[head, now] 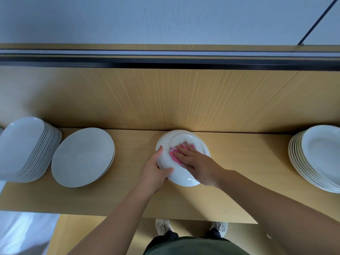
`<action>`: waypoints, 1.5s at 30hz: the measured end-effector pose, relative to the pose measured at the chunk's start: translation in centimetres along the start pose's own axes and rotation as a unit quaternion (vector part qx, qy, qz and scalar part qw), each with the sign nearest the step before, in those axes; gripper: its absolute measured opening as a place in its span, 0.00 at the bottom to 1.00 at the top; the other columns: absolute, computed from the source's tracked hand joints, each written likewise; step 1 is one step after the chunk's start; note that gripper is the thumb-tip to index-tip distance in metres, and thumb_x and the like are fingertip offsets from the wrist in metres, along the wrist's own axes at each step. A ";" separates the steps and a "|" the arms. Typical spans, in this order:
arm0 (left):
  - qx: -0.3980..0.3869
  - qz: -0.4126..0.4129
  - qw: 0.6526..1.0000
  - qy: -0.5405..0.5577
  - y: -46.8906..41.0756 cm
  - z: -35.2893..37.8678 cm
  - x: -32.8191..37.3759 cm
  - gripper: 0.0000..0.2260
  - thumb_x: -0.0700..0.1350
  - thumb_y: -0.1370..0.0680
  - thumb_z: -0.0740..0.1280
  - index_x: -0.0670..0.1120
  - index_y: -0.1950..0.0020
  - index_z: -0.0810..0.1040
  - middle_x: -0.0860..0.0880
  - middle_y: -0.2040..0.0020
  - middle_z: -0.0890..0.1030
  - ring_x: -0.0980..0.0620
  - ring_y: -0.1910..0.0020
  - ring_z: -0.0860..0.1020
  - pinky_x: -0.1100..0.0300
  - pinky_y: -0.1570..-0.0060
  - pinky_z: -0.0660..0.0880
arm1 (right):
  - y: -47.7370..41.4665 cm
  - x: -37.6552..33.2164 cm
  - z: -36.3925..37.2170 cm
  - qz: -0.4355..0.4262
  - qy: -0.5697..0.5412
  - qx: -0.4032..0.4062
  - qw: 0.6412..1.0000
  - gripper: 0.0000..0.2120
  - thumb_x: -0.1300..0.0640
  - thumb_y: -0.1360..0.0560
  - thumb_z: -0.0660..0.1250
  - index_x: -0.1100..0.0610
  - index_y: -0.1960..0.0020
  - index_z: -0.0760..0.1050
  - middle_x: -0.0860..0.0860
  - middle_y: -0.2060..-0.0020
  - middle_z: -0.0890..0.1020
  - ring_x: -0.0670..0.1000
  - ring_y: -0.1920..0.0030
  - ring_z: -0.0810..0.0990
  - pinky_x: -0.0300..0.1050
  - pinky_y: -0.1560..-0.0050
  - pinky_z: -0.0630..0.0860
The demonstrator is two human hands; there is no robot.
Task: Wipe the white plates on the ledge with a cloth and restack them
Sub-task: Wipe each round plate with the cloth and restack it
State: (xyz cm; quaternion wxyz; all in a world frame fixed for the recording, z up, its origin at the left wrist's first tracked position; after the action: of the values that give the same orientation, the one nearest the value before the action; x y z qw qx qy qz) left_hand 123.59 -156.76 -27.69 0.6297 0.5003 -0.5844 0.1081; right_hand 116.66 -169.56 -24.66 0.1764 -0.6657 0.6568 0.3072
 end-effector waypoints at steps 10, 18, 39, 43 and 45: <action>-0.003 0.028 1.000 0.001 0.9 0.1 2.9 0.37 0.41 0.34 0.76 0.58 0.28 0.67 0.51 0.37 0.77 0.49 0.40 0.76 0.44 0.43 0.77 | 6.0 4.1 -2.4 0.021 0.037 0.043 0.998 0.21 0.63 0.19 0.61 0.49 0.29 0.70 0.38 0.30 0.63 0.40 0.26 0.58 0.35 0.26 0.55; 0.031 0.030 0.998 0.040 2.6 1.7 6.4 0.26 0.36 0.30 0.71 0.51 0.34 0.73 0.53 0.45 0.82 0.51 0.44 0.80 0.46 0.44 0.78 | 9.7 4.7 -9.8 0.035 -0.095 0.194 0.976 0.19 0.64 0.20 0.63 0.52 0.31 0.75 0.37 0.34 0.74 0.36 0.33 0.70 0.31 0.32 0.64; 0.167 0.170 0.882 -0.406 9.9 5.3 13.4 0.20 0.42 0.20 0.60 0.53 0.28 0.66 0.50 0.44 0.79 0.47 0.48 0.77 0.55 0.52 0.73 | 13.7 1.3 -15.9 -0.087 -0.154 0.186 0.967 0.19 0.67 0.20 0.61 0.55 0.32 0.74 0.41 0.34 0.76 0.40 0.32 0.71 0.32 0.33 0.65; 0.199 0.200 0.851 -0.443 11.0 3.4 13.0 0.21 0.41 0.20 0.59 0.54 0.28 0.66 0.51 0.43 0.80 0.46 0.48 0.78 0.57 0.53 0.72 | 12.9 0.1 -15.0 -0.087 -0.149 0.171 0.970 0.19 0.67 0.20 0.61 0.52 0.32 0.75 0.36 0.35 0.75 0.38 0.33 0.71 0.33 0.35 0.68; 0.206 0.213 0.835 -0.463 11.3 2.5 12.5 0.22 0.40 0.20 0.59 0.54 0.27 0.66 0.54 0.40 0.79 0.48 0.46 0.78 0.60 0.52 0.70 | 12.3 -0.7 -14.5 -0.093 -0.151 0.163 0.970 0.20 0.68 0.20 0.61 0.54 0.32 0.75 0.37 0.34 0.75 0.38 0.32 0.71 0.33 0.34 0.67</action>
State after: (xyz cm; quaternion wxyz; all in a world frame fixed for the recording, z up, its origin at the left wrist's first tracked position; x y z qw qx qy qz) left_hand 117.51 -158.89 -11.85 0.1287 0.4733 -0.8640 0.1134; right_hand 107.18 -179.27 -11.28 0.4078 -0.6318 0.5991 0.2750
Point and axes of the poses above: each hand's wrist, its own y-axis away from the middle knuckle, its own z-axis out of the palm, x = y × z, the point moved 9 cm from there along -y, towards the middle knuckle
